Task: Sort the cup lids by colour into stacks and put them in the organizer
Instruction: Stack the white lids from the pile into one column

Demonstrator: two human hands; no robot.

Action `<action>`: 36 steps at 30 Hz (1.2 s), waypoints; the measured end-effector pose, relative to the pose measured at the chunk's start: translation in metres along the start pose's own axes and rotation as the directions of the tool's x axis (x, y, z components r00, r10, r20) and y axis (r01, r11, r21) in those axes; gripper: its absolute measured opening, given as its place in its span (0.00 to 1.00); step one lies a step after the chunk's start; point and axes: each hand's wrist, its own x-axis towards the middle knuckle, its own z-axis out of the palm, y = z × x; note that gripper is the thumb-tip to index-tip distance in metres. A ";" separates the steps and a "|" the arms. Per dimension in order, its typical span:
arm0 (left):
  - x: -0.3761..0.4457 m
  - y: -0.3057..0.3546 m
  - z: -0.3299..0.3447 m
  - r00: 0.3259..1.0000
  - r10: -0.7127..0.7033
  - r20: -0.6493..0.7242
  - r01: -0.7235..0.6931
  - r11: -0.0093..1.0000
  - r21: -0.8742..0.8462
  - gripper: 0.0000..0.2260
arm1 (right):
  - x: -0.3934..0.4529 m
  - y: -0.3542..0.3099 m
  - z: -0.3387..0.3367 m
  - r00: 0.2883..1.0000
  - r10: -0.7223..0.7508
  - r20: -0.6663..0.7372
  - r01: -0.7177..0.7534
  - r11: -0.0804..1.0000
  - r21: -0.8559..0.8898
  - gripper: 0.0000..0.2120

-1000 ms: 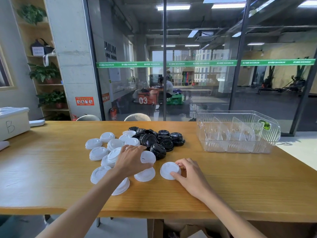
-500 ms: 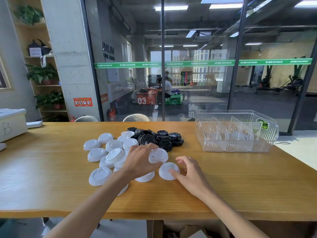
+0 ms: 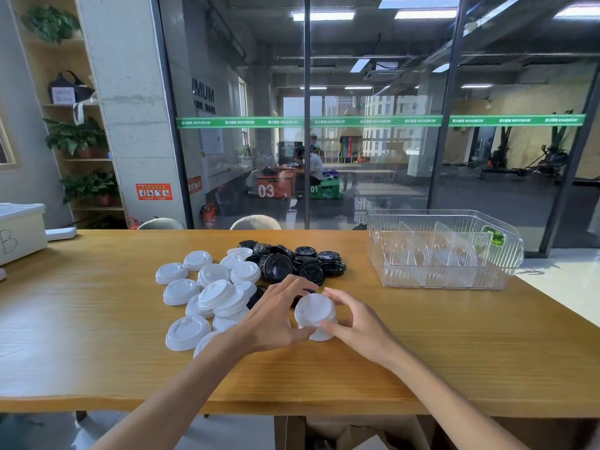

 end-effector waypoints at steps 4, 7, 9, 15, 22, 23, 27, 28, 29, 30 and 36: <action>0.001 0.000 0.001 0.999 0.039 0.037 -0.038 0.999 -0.033 0.31 | -0.001 0.003 0.000 1.000 -0.021 0.012 0.021 1.000 0.001 0.30; 0.002 -0.004 0.000 0.997 0.023 0.072 -0.019 0.998 -0.055 0.33 | -0.003 0.007 0.003 0.998 -0.020 -0.061 0.016 0.998 -0.067 0.32; 0.000 -0.008 0.000 0.995 -0.032 0.090 0.033 0.999 -0.017 0.38 | -0.004 0.008 0.009 0.991 -0.009 -0.135 -0.011 0.990 -0.141 0.31; -0.007 -0.015 0.007 0.981 -0.168 0.098 0.148 0.972 0.184 0.49 | -0.001 0.006 0.017 0.974 0.094 -0.208 -0.139 0.968 -0.210 0.37; -0.003 -0.010 0.013 0.981 -0.185 0.050 0.174 0.969 0.177 0.43 | 0.001 -0.004 0.023 0.959 0.146 -0.242 -0.215 0.932 -0.291 0.27; -0.002 -0.009 0.013 0.981 -0.188 0.047 0.178 0.970 0.167 0.42 | 0.000 -0.006 0.025 0.958 0.146 -0.249 -0.220 0.927 -0.304 0.28; -0.001 -0.005 0.015 0.980 -0.191 0.044 0.184 0.973 0.140 0.39 | -0.002 -0.012 0.029 0.937 0.153 -0.314 -0.239 0.937 -0.256 0.30; -0.001 -0.005 0.015 0.980 -0.194 0.042 0.187 0.973 0.137 0.39 | -0.002 -0.013 0.028 0.921 0.153 -0.358 -0.241 0.946 -0.218 0.30; -0.002 -0.005 0.015 0.980 -0.193 0.040 0.186 0.973 0.139 0.39 | -0.001 -0.012 0.025 0.900 0.149 -0.409 -0.240 0.954 -0.181 0.29; -0.002 -0.005 0.014 0.980 -0.192 0.042 0.185 0.973 0.141 0.40 | 0.000 -0.011 0.021 0.880 0.147 -0.453 -0.238 0.960 -0.151 0.28; -0.004 -0.005 0.018 0.979 -0.203 0.019 0.199 0.972 0.127 0.43 | 0.002 0.000 0.019 0.872 0.146 -0.467 -0.236 0.962 -0.140 0.26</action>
